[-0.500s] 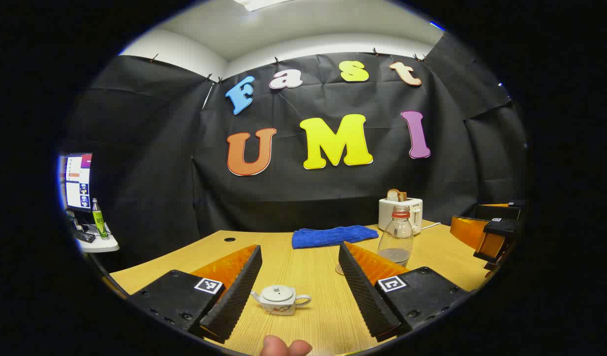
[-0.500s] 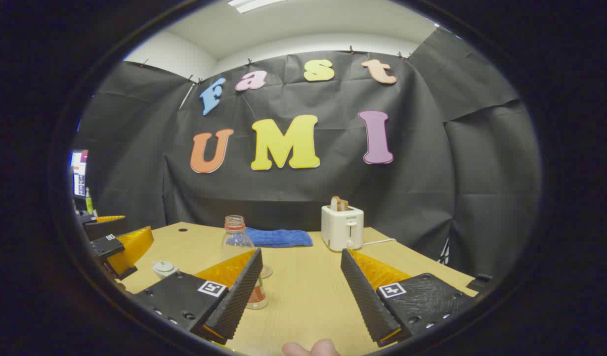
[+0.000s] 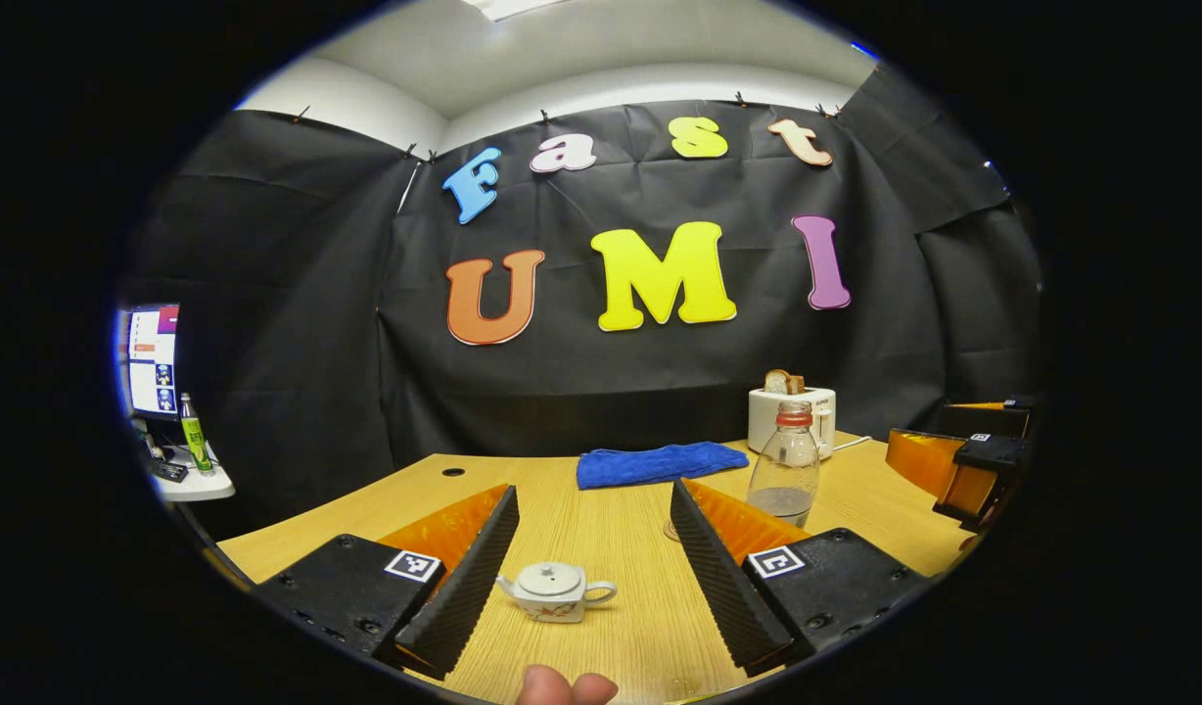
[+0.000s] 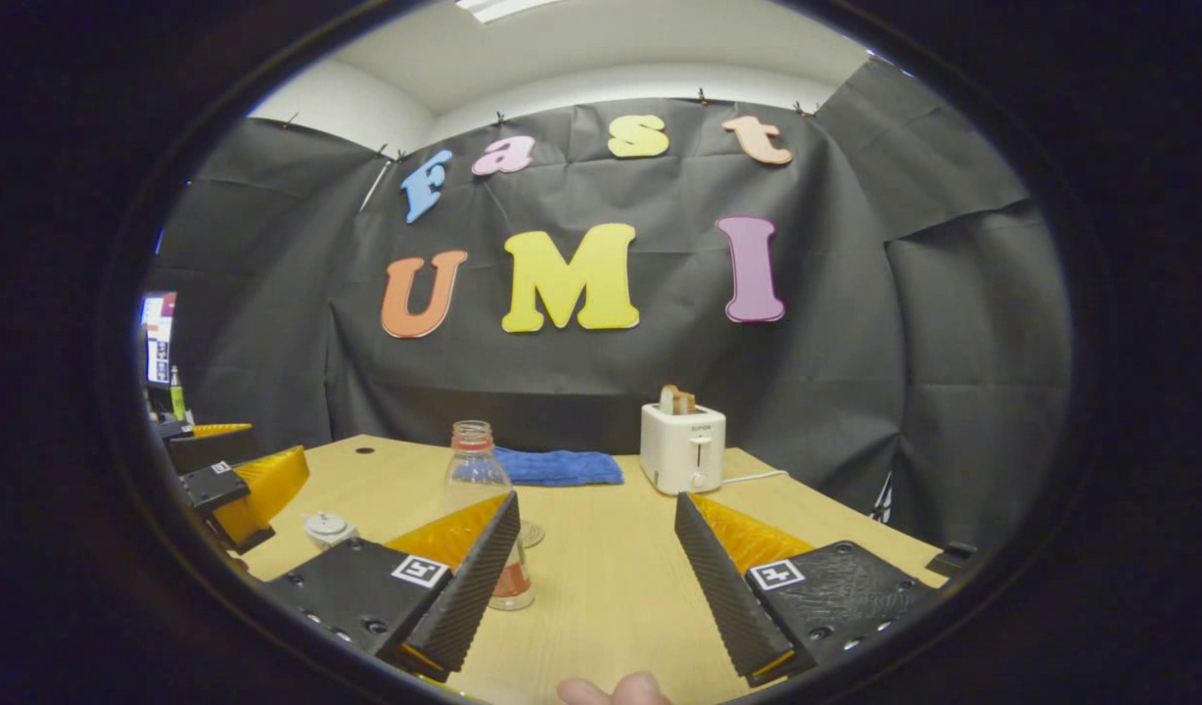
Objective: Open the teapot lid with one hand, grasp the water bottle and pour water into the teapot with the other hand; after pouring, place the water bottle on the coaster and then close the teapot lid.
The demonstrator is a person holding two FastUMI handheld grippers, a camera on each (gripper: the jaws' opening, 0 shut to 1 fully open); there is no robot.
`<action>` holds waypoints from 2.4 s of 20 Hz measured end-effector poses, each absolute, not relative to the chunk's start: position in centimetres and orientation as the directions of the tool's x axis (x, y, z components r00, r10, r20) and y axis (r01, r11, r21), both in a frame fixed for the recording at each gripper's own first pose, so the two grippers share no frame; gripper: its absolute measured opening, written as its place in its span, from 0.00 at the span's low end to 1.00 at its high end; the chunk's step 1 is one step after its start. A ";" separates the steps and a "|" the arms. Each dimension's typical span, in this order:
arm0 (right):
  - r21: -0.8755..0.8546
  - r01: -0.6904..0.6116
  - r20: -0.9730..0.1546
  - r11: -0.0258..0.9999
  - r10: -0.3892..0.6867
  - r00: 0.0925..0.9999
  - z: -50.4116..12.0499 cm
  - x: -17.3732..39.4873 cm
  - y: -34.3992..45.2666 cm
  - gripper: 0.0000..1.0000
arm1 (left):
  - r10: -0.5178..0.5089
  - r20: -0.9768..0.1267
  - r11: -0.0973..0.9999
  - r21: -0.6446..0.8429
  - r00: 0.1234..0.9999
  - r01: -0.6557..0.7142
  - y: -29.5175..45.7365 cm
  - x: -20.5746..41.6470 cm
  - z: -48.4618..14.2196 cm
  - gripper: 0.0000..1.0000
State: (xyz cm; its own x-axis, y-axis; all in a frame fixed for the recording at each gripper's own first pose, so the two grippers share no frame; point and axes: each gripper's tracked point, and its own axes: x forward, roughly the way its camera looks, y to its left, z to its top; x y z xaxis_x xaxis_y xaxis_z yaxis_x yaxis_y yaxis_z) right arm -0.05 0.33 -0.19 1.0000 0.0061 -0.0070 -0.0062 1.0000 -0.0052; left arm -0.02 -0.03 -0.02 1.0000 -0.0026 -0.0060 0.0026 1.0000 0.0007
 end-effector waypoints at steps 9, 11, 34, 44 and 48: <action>-0.013 -0.016 -0.012 1.000 0.016 1.000 -0.4 0.0 0.8 0.95 | 0.002 -0.016 1.000 -0.010 1.000 -0.002 0.1 0.1 -0.1 0.98; -0.011 -0.019 -0.008 1.000 0.019 1.000 -0.3 0.1 0.9 0.98 | 0.008 -0.021 1.000 -0.009 1.000 -0.009 0.3 0.2 -0.4 0.98; -0.030 0.001 -0.062 1.000 -0.003 0.998 -2.9 1.6 -0.3 0.98 | -0.037 -0.287 0.999 -0.049 0.957 0.024 3.9 4.3 -10.0 0.82; -0.013 -0.011 -0.094 1.000 0.010 0.996 -4.3 2.3 -0.6 0.98 | -0.054 -0.351 0.998 -0.004 0.935 0.056 3.5 5.9 -11.8 0.40; -0.006 -0.089 -0.124 0.996 0.087 0.988 -5.4 2.6 1.1 0.95 | -0.043 -0.349 0.998 0.018 0.936 0.053 3.7 6.3 -11.8 0.17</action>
State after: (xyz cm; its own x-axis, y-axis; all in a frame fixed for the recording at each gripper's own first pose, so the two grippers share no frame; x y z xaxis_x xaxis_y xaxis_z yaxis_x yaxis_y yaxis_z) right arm 2.58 1.11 -5.42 0.9884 0.0871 -0.1244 -0.0886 0.9961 -0.0060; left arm 6.28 3.68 -11.81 0.9362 -0.0432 -0.3489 0.0529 0.9984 0.0184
